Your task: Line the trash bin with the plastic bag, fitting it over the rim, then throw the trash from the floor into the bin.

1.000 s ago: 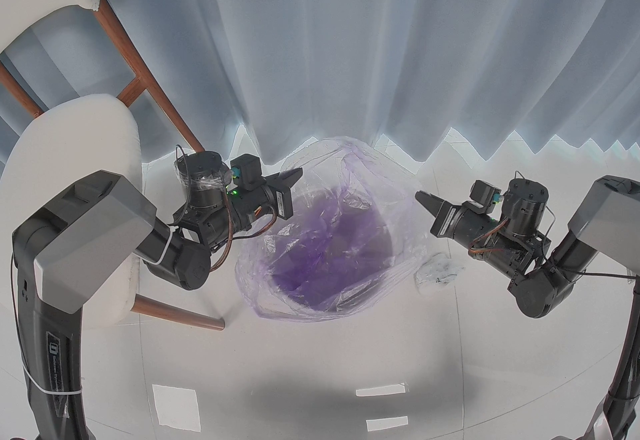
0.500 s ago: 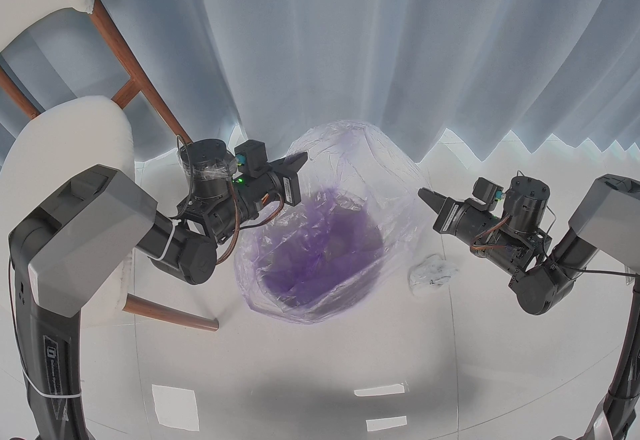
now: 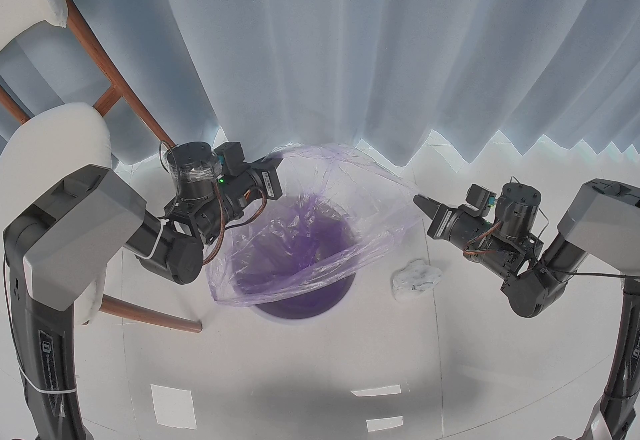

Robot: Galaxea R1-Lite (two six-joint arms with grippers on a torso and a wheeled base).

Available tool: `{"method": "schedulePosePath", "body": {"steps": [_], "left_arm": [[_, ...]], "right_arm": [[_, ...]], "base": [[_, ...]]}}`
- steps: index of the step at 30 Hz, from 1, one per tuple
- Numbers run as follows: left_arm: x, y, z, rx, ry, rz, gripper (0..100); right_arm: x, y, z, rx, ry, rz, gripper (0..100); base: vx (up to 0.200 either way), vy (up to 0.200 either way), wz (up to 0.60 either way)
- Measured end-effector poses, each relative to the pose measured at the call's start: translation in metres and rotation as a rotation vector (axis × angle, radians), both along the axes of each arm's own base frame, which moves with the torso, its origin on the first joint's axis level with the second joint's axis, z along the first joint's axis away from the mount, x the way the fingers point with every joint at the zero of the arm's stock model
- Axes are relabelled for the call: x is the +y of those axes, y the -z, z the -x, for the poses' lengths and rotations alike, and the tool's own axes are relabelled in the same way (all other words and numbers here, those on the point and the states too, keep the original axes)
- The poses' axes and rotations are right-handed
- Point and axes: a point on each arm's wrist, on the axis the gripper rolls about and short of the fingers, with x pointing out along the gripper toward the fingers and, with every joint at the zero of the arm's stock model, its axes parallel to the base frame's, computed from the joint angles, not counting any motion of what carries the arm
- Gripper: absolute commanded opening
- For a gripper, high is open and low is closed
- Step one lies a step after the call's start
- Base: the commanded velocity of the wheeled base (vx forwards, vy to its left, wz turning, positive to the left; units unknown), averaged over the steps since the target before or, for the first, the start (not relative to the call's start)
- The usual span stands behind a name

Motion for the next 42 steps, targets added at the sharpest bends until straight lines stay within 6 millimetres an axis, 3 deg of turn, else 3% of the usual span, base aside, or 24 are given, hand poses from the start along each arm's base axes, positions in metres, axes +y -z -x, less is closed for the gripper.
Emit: {"method": "schedulePosePath", "body": {"steps": [13,21,32,42], "left_arm": [[0.032,0.015,-0.010,0.068,-0.068,0.048,0],[0.032,0.038,-0.023,0.088,-0.084,0.039,0],[0.038,0.071,-0.038,0.140,-0.102,0.026,0],[0.039,0.075,-0.040,0.187,-0.097,0.106,0]], "right_arm": [[0.015,0.032,-0.018,0.034,-0.019,0.009,0],[0.024,0.049,-0.032,0.045,-0.019,-0.005,0],[0.026,0.089,-0.037,0.120,-0.014,0.011,0],[0.029,0.102,-0.036,0.131,-0.017,-0.009,0]], "base": [[0.000,0.000,0.00],[0.000,0.000,0.00],[0.000,0.000,0.00],[0.000,0.000,0.00]]}}
